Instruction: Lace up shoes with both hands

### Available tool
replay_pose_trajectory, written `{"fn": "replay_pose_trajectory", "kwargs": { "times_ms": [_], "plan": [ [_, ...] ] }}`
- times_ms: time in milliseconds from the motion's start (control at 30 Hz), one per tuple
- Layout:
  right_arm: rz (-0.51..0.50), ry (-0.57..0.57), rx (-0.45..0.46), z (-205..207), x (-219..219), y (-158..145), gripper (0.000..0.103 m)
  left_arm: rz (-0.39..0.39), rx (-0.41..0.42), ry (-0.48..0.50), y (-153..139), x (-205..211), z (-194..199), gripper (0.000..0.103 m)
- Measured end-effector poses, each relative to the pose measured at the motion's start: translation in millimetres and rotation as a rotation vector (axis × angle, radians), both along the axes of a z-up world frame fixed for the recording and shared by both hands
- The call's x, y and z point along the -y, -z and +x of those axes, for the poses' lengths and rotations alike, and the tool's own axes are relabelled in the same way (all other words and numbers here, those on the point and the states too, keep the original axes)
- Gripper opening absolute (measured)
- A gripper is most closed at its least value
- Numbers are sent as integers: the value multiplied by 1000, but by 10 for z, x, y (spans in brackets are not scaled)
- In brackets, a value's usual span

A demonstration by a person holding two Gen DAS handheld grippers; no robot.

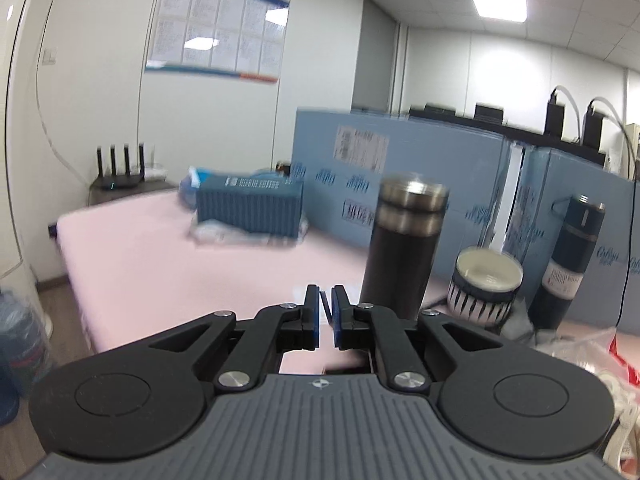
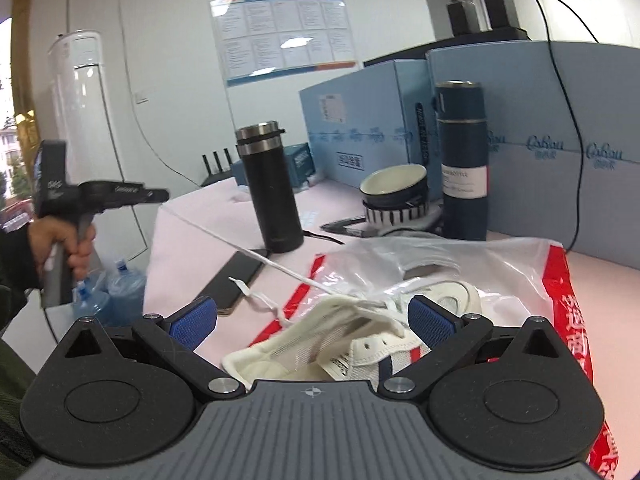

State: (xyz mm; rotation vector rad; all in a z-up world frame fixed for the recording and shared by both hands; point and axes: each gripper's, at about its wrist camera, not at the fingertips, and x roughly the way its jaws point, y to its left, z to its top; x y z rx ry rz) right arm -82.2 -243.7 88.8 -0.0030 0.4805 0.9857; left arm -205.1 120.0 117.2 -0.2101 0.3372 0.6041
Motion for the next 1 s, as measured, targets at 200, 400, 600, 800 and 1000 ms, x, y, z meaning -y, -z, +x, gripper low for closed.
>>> {"fn": "replay_pose_trajectory", "kwargs": {
  "times_ms": [200, 400, 600, 800, 1000],
  "plan": [
    [-49, 60, -2, 46, 8, 52, 103, -64, -99, -29, 313, -35, -175, 6],
    [-28, 101, -43, 103, 81, 101, 103, -122, -210, -90, 587, -53, -286, 11],
    [-15, 115, -64, 115, 116, 135, 103, -206, -196, -152, 646, -170, -371, 13],
    [-8, 116, -65, 112, 111, 136, 103, -221, -153, 28, 584, 113, -79, 33],
    [-6, 117, -86, 141, 104, 161, 103, -357, -125, 202, 678, 519, 406, 33]
  ]
}}
